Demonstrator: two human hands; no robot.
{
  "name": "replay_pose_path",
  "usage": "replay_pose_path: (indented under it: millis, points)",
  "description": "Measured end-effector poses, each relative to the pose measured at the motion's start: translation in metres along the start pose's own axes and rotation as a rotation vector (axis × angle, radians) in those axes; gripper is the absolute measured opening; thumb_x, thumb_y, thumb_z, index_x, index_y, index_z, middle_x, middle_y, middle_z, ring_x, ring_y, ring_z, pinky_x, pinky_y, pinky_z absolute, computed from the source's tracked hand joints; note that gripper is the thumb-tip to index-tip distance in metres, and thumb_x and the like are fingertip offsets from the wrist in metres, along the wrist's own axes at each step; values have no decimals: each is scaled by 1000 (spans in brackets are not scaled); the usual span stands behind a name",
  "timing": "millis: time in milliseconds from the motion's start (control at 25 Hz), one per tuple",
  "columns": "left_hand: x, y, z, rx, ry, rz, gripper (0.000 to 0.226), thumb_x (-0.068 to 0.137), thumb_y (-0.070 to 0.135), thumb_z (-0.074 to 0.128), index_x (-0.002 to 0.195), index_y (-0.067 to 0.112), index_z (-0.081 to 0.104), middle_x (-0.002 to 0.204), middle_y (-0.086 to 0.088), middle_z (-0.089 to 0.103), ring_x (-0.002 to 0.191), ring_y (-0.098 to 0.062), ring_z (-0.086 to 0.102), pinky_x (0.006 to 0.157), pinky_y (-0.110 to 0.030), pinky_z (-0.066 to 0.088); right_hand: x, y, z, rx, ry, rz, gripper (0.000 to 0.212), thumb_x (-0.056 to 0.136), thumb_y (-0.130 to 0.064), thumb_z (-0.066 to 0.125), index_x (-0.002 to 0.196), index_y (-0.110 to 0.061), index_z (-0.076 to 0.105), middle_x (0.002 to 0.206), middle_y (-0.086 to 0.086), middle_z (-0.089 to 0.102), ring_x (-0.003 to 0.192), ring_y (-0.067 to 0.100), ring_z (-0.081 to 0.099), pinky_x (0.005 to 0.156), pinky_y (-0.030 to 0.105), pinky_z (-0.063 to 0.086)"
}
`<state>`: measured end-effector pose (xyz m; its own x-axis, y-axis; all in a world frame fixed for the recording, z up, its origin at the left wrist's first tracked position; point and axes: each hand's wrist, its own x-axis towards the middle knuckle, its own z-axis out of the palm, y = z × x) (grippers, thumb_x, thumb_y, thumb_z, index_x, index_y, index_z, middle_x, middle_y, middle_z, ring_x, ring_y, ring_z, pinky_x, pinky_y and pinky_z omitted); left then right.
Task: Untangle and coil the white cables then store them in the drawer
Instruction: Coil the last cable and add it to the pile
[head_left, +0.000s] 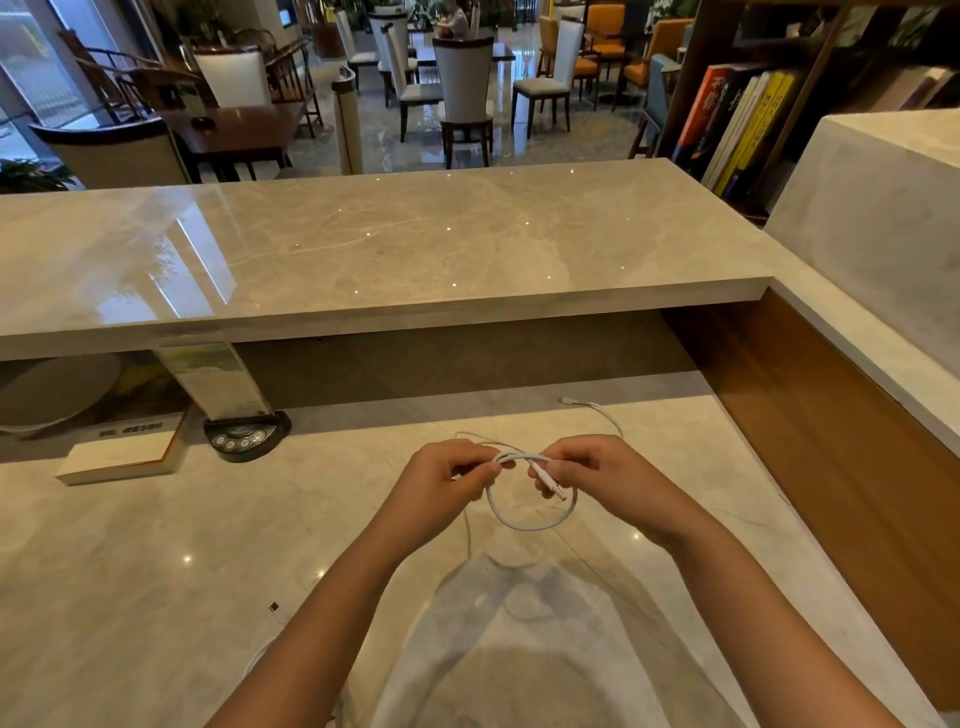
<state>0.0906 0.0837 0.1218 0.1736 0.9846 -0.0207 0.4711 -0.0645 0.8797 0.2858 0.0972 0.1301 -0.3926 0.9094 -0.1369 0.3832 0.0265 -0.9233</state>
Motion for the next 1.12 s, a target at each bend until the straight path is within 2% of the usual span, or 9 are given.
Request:
replay_pose_path:
  millis: [80,240,360,440,560,680,760,880,1120]
  points:
    - [-2,-1,1,-73,2,-28,18,90,11,58,97,15,74,65,8,61,54,0,52,55,-12,43,-4,-1,-5,137,-42,23,20,89,-8,54,90,-12,73,81,5,70,74,8,62,70,17,50]
    - [-4,0,4,-115,30,-72,19,90,8,56,93,14,74,62,4,61,48,0,50,51,-12,41,-10,-1,-3,111,-36,-26,33,81,6,57,101,-17,71,84,0,70,78,7,65,69,18,52]
    - [-4,3,5,-139,1,-98,19,90,10,56,94,17,74,64,4,63,49,0,50,52,-13,42,-8,1,7,-54,220,-83,22,83,-9,66,102,-19,70,76,-8,67,67,1,63,62,13,49]
    - [-5,4,7,-203,-32,-129,19,90,13,57,92,22,74,63,1,62,50,-2,49,52,-15,42,-8,5,13,-237,394,-165,26,84,-16,67,109,-20,65,80,-8,64,66,4,62,60,10,48]
    - [-7,7,9,-309,-47,-172,19,90,14,57,89,23,75,57,9,59,50,-2,46,52,-16,41,-8,12,15,-508,547,-417,13,82,-17,68,92,-13,61,90,2,60,73,8,54,60,10,44]
    - [-8,9,8,-283,-16,-157,17,88,17,60,88,24,75,60,14,65,52,3,47,52,-15,40,-12,12,7,-522,497,-416,13,84,-22,65,85,-12,58,83,1,63,70,11,53,58,23,48]
    - [-7,11,6,-216,-2,-128,14,87,19,62,88,24,75,70,14,70,57,5,54,54,-12,42,-14,9,1,-458,411,-303,13,85,-25,64,85,-18,53,84,-4,64,73,7,56,61,21,47]
    - [-5,13,8,-74,14,-68,11,85,23,65,88,24,75,78,8,71,68,3,61,59,-12,48,-15,7,-6,-449,379,-340,12,86,-21,64,84,-19,52,94,-7,56,82,8,54,66,18,49]
    - [-6,15,13,42,102,13,14,89,20,60,84,23,73,71,14,67,67,7,57,59,-7,43,-19,4,-14,-449,383,-266,10,85,-22,64,84,-17,57,76,-6,63,72,8,62,64,22,52]
